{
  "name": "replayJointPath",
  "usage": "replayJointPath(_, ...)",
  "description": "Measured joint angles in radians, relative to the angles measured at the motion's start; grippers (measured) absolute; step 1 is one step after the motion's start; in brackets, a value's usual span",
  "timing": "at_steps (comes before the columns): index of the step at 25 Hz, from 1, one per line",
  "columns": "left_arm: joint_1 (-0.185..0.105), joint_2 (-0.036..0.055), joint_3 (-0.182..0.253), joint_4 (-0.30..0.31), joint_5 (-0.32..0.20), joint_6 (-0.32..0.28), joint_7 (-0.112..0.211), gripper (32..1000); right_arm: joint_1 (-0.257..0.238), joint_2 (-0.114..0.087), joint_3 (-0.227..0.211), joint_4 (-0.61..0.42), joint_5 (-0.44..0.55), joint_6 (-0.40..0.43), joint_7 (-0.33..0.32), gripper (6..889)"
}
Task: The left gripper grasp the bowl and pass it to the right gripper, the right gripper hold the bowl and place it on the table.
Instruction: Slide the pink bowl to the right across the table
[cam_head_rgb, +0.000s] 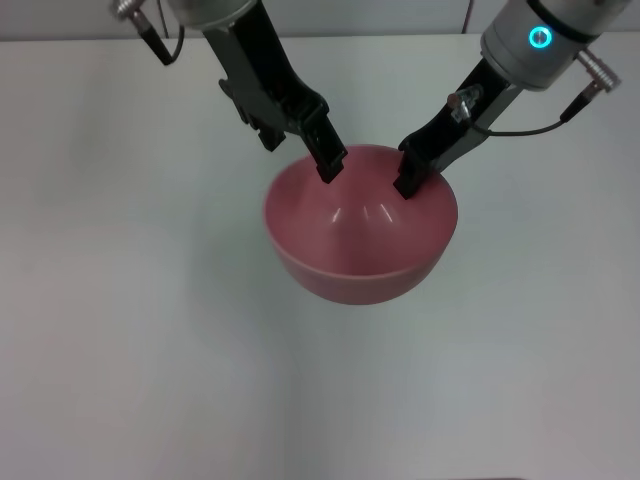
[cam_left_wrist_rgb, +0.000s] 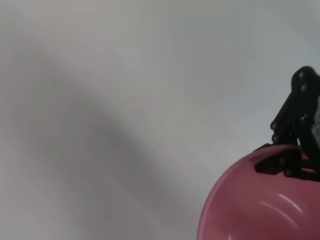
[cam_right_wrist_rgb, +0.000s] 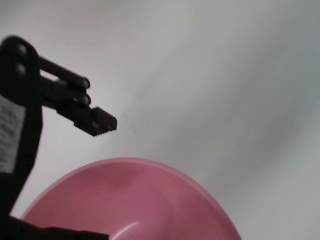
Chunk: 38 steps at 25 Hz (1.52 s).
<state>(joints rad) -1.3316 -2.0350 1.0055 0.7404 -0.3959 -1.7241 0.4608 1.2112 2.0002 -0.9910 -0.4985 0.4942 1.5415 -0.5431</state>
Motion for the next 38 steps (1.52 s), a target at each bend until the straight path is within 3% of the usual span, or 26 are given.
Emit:
replayJointPath(6,-0.002,-0.0006,0.001,0.073,0.001,-0.038,-0.008,859,-0.005,0.000,0.000,0.000,0.000,0.000,0.000,30)
replayJointPath(10,-0.002,0.0007,0.001,0.102,0.031,-0.057,-0.018,859,-0.010,0.000,0.000,0.000,-0.002,-0.002,0.000,31)
replayJointPath(15,0.002,0.0005,0.001,0.109,0.071,-0.064,-0.019,860,-0.031,-0.002,0.001,0.000,-0.008,-0.008,0.000,31)
replayJointPath(19,0.007,0.0027,0.001,0.110,0.077,-0.063,-0.019,860,-0.055,-0.014,0.002,0.000,-0.014,-0.019,-0.001,31)
replayJointPath(23,0.016,0.0059,0.001,0.110,0.078,-0.054,-0.015,861,-0.064,-0.021,0.002,0.000,-0.017,-0.032,-0.002,31)
replayJointPath(29,0.030,-0.0008,0.004,0.103,0.080,-0.022,-0.010,861,-0.099,-0.035,0.001,0.001,-0.030,-0.087,-0.016,31)
replayJointPath(38,0.054,-0.0094,0.074,0.077,0.073,0.040,-0.017,861,-0.157,-0.040,0.001,0.027,-0.050,-0.236,-0.076,30)
